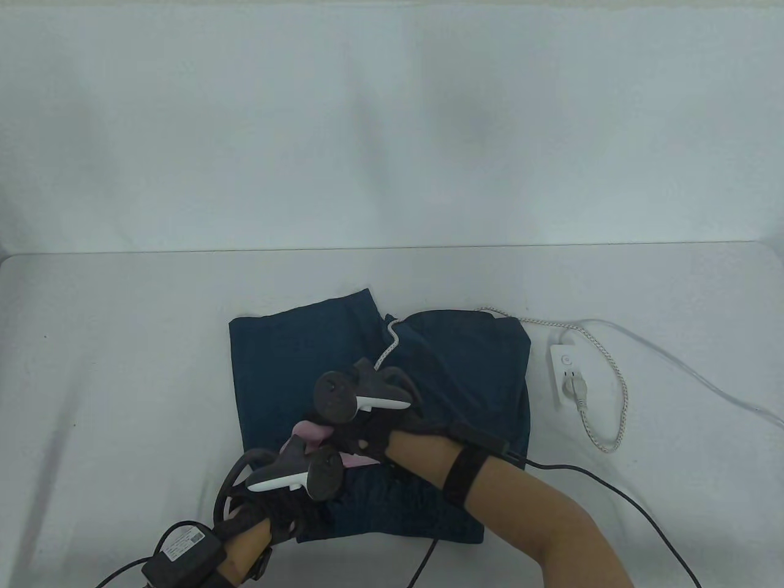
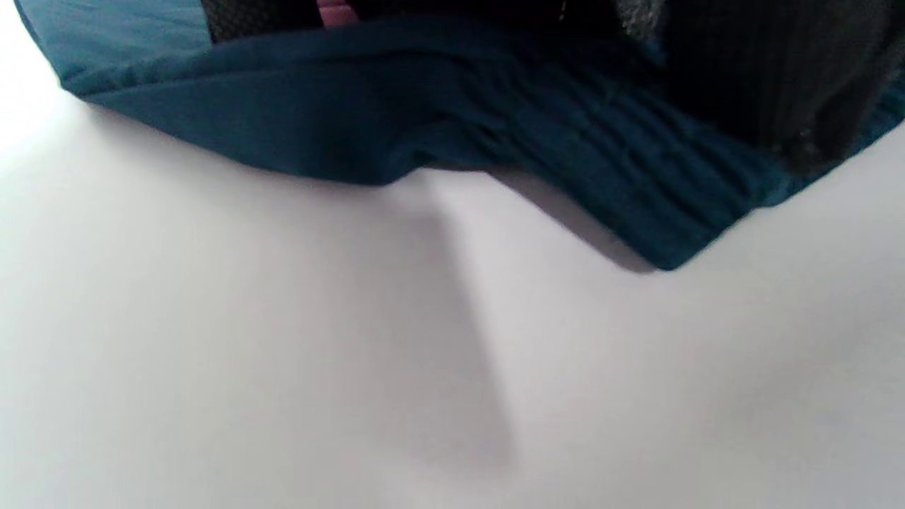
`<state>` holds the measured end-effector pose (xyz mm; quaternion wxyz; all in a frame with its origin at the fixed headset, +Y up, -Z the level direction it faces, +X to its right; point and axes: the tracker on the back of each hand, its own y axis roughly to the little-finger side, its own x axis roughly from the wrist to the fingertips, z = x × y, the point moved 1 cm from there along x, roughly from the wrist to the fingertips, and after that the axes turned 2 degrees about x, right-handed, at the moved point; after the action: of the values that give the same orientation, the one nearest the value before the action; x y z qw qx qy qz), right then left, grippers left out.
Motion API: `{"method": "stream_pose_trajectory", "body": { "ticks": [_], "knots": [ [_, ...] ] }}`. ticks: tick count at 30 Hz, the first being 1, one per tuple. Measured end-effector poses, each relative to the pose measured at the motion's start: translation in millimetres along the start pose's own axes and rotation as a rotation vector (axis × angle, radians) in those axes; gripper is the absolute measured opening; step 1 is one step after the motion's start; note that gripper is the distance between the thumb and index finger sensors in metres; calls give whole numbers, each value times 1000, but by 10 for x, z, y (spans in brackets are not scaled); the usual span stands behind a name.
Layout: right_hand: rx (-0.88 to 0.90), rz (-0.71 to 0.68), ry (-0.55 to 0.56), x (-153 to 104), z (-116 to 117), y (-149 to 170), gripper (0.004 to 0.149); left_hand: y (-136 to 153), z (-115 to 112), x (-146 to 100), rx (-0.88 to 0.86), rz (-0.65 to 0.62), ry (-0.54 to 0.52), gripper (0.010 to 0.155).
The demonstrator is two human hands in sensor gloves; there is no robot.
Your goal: Iron shorts with electric iron on table
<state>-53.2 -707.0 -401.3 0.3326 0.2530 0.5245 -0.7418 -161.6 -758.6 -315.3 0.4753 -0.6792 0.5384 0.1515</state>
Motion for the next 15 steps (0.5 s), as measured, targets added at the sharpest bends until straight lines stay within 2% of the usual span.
{"method": "stream_pose_trajectory", "body": {
  "ticks": [9,15],
  "knots": [
    [49,100,4,-430,-19,522,62,5,-1,3,6,-7,0,73],
    [251,182,21,-534,-23,814,60,7,1,9,7,-13,1,73]
  ]
}}
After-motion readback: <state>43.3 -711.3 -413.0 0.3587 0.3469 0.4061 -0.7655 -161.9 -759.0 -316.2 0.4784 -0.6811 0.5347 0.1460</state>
